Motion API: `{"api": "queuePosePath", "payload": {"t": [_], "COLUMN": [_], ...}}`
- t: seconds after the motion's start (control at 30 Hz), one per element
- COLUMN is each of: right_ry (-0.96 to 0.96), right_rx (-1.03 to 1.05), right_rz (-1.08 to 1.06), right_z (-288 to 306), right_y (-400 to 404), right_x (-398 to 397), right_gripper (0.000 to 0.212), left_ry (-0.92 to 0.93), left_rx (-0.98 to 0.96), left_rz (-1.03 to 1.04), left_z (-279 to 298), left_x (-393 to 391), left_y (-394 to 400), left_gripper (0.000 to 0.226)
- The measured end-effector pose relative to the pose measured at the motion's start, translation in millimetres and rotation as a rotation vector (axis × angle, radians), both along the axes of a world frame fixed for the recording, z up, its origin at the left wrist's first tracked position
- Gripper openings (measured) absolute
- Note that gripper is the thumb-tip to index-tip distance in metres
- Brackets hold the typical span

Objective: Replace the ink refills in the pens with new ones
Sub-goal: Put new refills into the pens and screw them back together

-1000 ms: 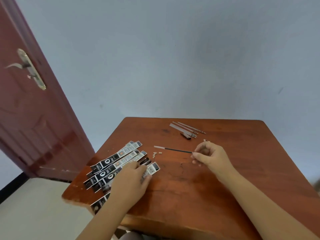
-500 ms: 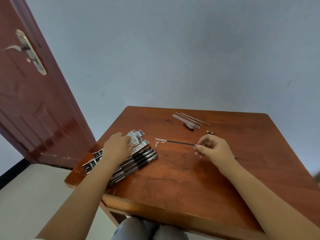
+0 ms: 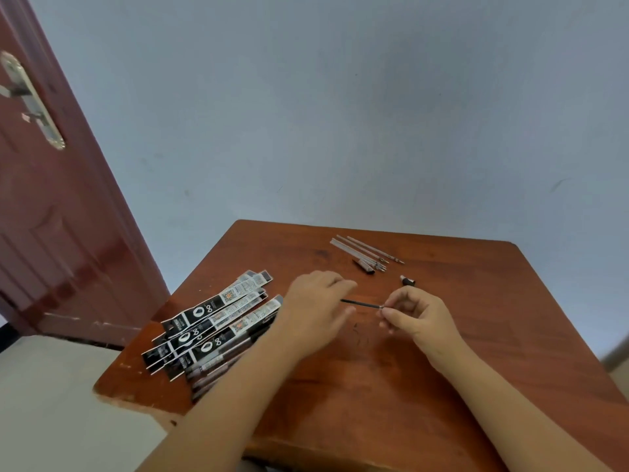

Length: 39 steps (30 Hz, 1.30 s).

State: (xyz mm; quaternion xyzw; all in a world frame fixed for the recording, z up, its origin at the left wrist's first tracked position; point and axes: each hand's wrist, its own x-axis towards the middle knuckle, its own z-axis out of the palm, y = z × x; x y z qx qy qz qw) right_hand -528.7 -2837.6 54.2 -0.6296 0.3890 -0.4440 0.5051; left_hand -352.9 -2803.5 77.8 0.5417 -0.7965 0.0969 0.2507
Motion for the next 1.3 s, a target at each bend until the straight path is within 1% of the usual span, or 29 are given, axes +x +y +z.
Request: {"api": "queuePosePath", "payload": {"t": [0.03, 0.1, 0.17, 0.2, 0.27, 0.33, 0.37, 0.4, 0.47, 0.53, 0.63, 0.77, 0.87, 0.97, 1.03, 1.13, 1.23, 1.3], "right_ry": [-0.004, 0.000, 0.036, 0.083, 0.274, 0.467, 0.523, 0.570, 0.638, 0.659, 0.651, 0.626, 0.633, 0.644, 0.604, 0.561, 0.580, 0.585], "right_rx": [-0.004, -0.012, -0.028, -0.056, -0.182, -0.341, -0.396, -0.439, -0.506, -0.535, -0.578, -0.606, -0.598, -0.594, -0.597, -0.611, -0.679, -0.714], "right_rz": [-0.002, -0.014, -0.027, -0.025, -0.018, -0.015, -0.002, 0.017, 0.085, 0.148, 0.160, 0.144, 0.162, 0.152, 0.115, 0.099, 0.122, 0.085], "right_z": [0.0, 0.1, 1.0, 1.9, 1.8, 2.5, 3.2, 3.8, 5.5, 7.0, 5.5, -0.4, -0.3, 5.4, 8.8, 9.2, 9.0, 11.3], "right_y": [0.0, -0.8, -2.3, -3.2, -5.4, -5.7, -5.6, -5.7, -6.6, -6.9, -6.9, -6.6, -4.2, -2.4, -2.0, 4.0, 13.5, 15.4], "right_x": [-0.4, -1.3, -2.4, -3.0, -4.6, -5.5, -5.6, -5.6, -6.8, -9.2, -9.0, -5.7, -3.0, -1.4, -1.0, 7.1, 22.3, 24.2], "right_gripper": [0.024, 0.025, 0.026, 0.027, 0.025, 0.015, 0.008, 0.007, 0.018, 0.020, 0.015, 0.011, 0.020, 0.025, 0.026, 0.025, 0.023, 0.020], "left_ry": [0.013, 0.115, 0.170, 0.172, 0.185, 0.193, 0.202, 0.205, 0.218, 0.259, 0.301, 0.311, 0.285, 0.217, 0.168, 0.140, 0.196, 0.194], "left_rx": [0.040, 0.121, 0.129, 0.107, 0.080, 0.071, 0.092, 0.117, 0.148, 0.190, 0.217, 0.243, 0.275, 0.304, 0.322, 0.349, 0.419, 0.437], "left_rz": [-0.032, -0.099, -0.134, -0.143, -0.153, -0.161, -0.164, -0.167, -0.177, -0.189, -0.188, -0.180, -0.186, -0.161, -0.141, -0.132, -0.146, -0.081], "left_z": [-0.6, -5.7, -10.1, -12.9, -15.6, -20.3, -22.0, -23.5, -25.4, -24.5, -23.2, -18.8, -16.4, -8.1, 0.9, 11.7, 17.0, 21.3], "left_x": [-6.1, -10.6, -10.0, -8.6, -6.2, -3.1, -1.4, 0.2, 2.6, 4.3, 6.3, 8.2, 9.4, 7.1, 8.6, 18.6, 34.4, 52.2], "left_y": [-2.2, -8.8, -12.4, -14.2, -14.5, -14.0, -13.0, -12.0, -10.0, -7.6, -4.5, -5.2, -3.4, -2.2, -1.9, 3.3, 16.5, 26.2], "left_gripper": [0.028, 0.022, 0.019, 0.021, 0.025, 0.025, 0.024, 0.024, 0.024, 0.028, 0.033, 0.027, 0.021, 0.031, 0.036, 0.024, 0.024, 0.020]}}
